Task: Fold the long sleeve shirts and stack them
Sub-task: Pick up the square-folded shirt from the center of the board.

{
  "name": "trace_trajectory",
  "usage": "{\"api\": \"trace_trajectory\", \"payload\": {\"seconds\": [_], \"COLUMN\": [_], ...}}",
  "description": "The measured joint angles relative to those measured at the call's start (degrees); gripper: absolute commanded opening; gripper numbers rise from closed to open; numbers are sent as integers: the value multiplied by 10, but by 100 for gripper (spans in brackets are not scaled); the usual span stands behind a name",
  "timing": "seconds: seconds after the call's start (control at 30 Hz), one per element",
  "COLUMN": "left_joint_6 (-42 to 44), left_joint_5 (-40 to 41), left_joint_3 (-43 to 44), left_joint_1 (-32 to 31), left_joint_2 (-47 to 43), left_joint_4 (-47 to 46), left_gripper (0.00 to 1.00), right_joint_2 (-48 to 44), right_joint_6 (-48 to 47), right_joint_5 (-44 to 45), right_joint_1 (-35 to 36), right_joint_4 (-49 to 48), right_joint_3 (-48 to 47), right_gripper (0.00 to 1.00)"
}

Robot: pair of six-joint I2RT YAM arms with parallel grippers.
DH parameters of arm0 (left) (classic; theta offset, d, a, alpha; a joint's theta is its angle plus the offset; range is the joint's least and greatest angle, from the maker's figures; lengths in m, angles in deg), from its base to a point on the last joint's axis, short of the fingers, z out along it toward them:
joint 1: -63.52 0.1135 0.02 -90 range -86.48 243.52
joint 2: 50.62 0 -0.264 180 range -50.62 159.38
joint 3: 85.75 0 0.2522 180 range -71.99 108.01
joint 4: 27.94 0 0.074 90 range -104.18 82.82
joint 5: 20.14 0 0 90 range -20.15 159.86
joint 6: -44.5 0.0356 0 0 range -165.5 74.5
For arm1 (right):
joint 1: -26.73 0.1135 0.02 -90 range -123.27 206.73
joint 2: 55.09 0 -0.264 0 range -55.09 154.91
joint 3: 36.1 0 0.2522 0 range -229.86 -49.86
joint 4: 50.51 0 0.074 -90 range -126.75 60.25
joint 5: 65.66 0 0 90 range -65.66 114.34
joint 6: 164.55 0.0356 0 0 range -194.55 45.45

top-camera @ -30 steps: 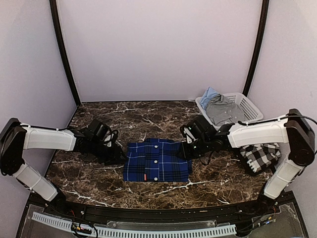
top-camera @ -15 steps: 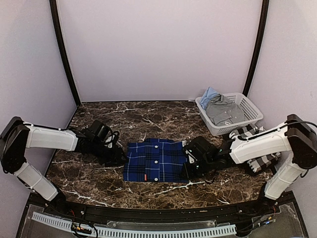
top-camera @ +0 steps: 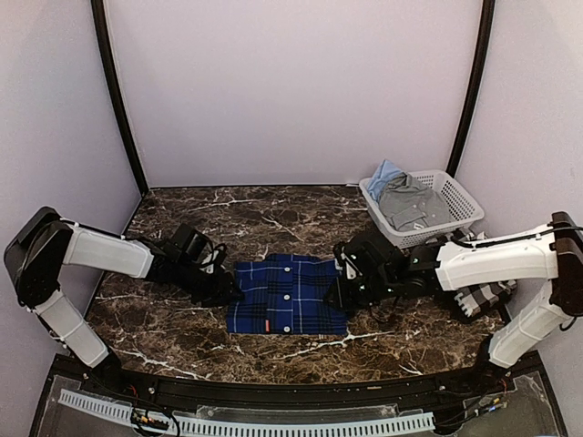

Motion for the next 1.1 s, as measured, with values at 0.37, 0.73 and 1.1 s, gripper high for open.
{"api": "trace_trajectory", "payload": {"seconds": [0.37, 0.73, 1.1], "left_joint_6": [-15, -37, -7], "left_joint_5": [-47, -49, -11], "left_joint_3": [11, 20, 63], "left_joint_1": [-11, -16, -16], "left_joint_2": [54, 62, -23], "left_joint_4": [-74, -54, 81], "left_gripper": [28, 0, 0], "right_joint_2": [-7, 19, 103], "right_joint_6": [-31, -57, -74], "right_joint_5": [47, 74, 71], "right_joint_1": [-27, -71, -82], "right_joint_4": [4, 20, 28], "right_joint_3": [-49, -51, -51], "right_gripper": [26, 27, 27]}}
